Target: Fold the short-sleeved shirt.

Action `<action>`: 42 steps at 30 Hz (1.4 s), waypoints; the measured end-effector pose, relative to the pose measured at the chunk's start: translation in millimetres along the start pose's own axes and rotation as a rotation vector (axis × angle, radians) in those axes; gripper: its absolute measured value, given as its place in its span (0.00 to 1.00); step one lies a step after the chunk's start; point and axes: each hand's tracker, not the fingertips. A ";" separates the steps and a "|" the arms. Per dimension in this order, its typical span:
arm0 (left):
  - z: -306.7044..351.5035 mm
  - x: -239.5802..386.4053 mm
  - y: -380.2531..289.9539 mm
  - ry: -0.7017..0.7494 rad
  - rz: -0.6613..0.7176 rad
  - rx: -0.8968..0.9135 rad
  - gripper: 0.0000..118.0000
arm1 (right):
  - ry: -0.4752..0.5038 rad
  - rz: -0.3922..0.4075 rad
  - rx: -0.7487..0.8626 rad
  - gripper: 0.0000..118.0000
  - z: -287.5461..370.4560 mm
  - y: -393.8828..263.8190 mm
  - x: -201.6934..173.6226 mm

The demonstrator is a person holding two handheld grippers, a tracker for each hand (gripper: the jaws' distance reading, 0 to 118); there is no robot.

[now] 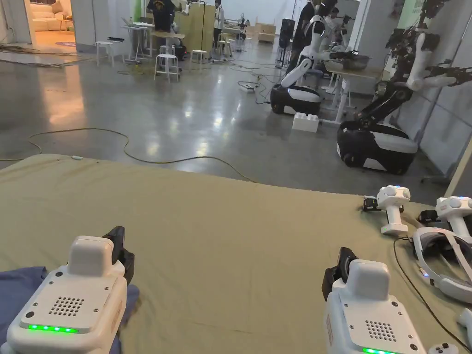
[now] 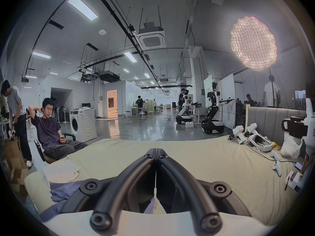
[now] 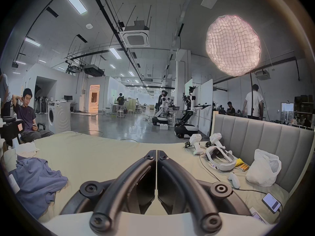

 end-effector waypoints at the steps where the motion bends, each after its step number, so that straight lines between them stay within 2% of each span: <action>1: -2.2 -0.8 -0.7 0.003 0.004 -0.003 0.01 | -0.002 0.004 0.004 0.01 -0.1 0.9 -1.1; 6: -6.2 -1.0 0.3 0.009 0.026 -0.008 0.01 | 0.000 0.023 0.018 0.01 -2.2 2.2 -2.7; 9: -5.4 1.5 3.3 -0.005 -0.007 0.003 0.01 | -0.005 0.026 0.022 0.01 -2.0 3.0 -2.5; 15: -4.1 7.2 1.9 -0.024 -0.054 0.007 0.01 | -0.001 -0.026 0.009 0.01 0.0 3.4 0.3; 23: 2.6 12.6 2.9 -0.030 -0.105 0.012 0.01 | 0.003 -0.046 0.001 0.01 3.1 5.8 -3.2; 29: -0.7 5.6 3.6 -0.020 -0.055 0.004 0.01 | 0.006 -0.002 -0.004 0.01 1.8 2.8 -7.0; 33: -3.2 3.1 0.9 -0.022 -0.037 -0.019 0.01 | -0.034 -0.001 -0.037 0.01 -0.6 -1.1 -7.5; 35: -5.5 -1.7 1.6 -0.038 0.060 -0.053 0.01 | -0.024 0.000 -0.059 0.01 -3.3 -1.4 -5.3; 36: -7.1 -6.0 1.6 -0.056 0.142 -0.060 0.01 | -0.026 -0.029 -0.070 0.01 -4.0 -0.6 -2.9; 37: -8.9 -12.3 1.8 -0.079 0.228 -0.068 0.01 | -0.025 -0.099 -0.081 0.01 -4.8 0.2 1.0; 38: -11.0 -18.3 1.2 -0.082 0.331 -0.075 0.01 | -0.026 -0.193 -0.088 0.01 -5.3 2.7 6.2; 39: -12.0 -23.9 -0.1 -0.093 0.434 -0.068 0.01 | -0.018 -0.320 -0.096 0.01 -5.2 5.8 12.6; 41: -11.8 -28.7 -0.7 -0.099 0.546 -0.052 0.01 | 0.005 -0.499 -0.082 0.01 -4.3 9.3 23.3; 42: -12.4 -26.6 2.2 -0.096 0.528 -0.060 0.01 | 0.008 -0.543 -0.071 0.01 -4.7 10.8 26.3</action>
